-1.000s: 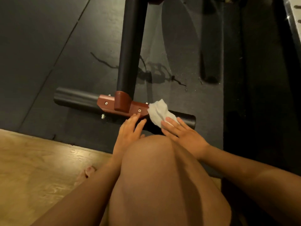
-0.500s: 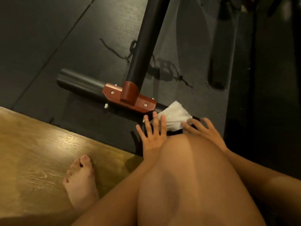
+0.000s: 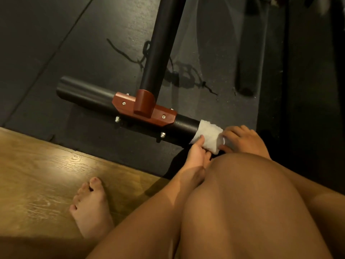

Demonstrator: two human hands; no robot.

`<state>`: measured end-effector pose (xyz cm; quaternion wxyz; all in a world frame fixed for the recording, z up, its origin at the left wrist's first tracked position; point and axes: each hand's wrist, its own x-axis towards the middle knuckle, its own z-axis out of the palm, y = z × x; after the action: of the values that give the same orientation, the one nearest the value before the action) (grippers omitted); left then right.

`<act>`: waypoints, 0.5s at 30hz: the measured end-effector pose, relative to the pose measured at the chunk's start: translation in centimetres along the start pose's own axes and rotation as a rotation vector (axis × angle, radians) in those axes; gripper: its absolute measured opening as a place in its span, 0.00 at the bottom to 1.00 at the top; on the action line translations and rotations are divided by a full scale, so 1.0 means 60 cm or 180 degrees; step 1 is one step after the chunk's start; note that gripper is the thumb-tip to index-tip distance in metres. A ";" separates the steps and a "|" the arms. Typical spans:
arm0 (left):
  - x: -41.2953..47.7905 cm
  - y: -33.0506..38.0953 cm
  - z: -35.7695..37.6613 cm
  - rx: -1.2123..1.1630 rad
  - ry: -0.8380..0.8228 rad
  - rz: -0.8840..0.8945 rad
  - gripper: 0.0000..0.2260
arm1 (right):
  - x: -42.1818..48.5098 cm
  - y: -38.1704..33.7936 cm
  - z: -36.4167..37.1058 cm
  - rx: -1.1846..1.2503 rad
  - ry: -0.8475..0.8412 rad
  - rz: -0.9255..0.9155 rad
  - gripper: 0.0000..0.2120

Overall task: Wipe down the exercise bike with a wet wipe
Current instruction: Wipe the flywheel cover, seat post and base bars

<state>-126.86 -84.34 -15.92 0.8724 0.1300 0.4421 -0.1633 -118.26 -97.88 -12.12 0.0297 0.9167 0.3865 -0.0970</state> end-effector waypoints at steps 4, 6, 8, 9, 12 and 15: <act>-0.035 0.014 0.009 -0.0793 -0.0035 0.0192 0.33 | 0.022 -0.026 -0.002 0.0278 -0.0105 -0.0458 0.32; -0.020 0.038 -0.024 -0.1119 0.0314 0.0549 0.35 | 0.047 -0.053 0.003 0.0431 -0.0209 -0.0790 0.36; -0.030 0.068 -0.036 -0.1456 0.0479 0.0766 0.34 | 0.069 -0.070 0.005 0.0622 -0.0479 -0.0709 0.39; -0.027 0.070 -0.036 -0.1555 0.0387 0.0798 0.35 | 0.076 -0.069 0.005 0.0651 -0.0623 -0.0588 0.40; -0.030 0.048 -0.015 -0.1262 0.0080 0.0344 0.38 | 0.062 -0.043 -0.007 0.1068 -0.0617 -0.0180 0.41; -0.059 0.036 0.020 -0.0370 0.0203 -0.0123 0.39 | 0.017 -0.015 -0.038 0.1224 0.0343 0.0261 0.33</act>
<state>-127.08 -82.22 -12.20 0.8606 0.0756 0.4808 -0.1499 -117.84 -96.23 -10.10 -0.1626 0.9243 0.3243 -0.1185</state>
